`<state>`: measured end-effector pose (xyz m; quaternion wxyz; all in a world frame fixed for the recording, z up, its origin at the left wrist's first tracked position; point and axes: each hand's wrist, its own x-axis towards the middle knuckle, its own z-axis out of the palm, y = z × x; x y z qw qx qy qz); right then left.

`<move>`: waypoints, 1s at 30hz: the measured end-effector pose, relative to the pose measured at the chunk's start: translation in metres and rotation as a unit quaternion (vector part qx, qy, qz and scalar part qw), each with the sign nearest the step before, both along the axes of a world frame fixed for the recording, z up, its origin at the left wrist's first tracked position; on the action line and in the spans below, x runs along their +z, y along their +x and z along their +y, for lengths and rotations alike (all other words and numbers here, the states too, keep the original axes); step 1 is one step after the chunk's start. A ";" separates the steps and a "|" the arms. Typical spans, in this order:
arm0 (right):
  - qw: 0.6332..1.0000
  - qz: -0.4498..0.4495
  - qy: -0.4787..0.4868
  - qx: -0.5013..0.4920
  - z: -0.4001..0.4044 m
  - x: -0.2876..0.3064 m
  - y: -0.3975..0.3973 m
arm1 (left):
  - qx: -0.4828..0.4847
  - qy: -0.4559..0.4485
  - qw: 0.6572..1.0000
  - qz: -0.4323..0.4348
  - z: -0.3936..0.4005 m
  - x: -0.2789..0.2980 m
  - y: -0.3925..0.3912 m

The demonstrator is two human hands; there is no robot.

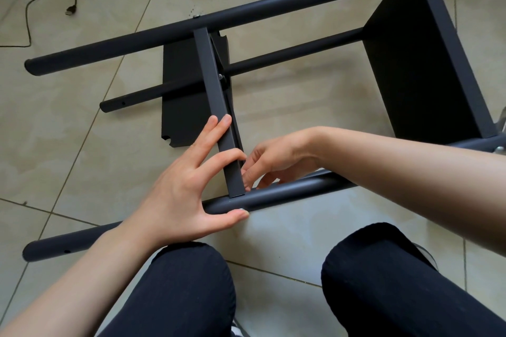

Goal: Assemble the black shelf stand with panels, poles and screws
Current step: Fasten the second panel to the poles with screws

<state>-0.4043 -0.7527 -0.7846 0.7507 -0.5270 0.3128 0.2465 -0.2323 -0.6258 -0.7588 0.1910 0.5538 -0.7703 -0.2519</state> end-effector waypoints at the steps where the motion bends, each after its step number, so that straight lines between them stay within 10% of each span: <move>1: 1.000 0.002 -0.002 0.002 0.000 0.000 0.001 | 0.000 0.000 1.000 0.001 0.000 0.000 0.000; 22: 1.000 0.001 0.019 0.001 0.000 0.002 0.002 | 0.001 -0.003 1.000 0.007 -0.001 -0.002 0.000; 30: 0.988 -0.020 -0.152 0.007 0.006 0.034 -0.013 | 0.008 0.003 1.000 0.014 0.000 -0.003 0.002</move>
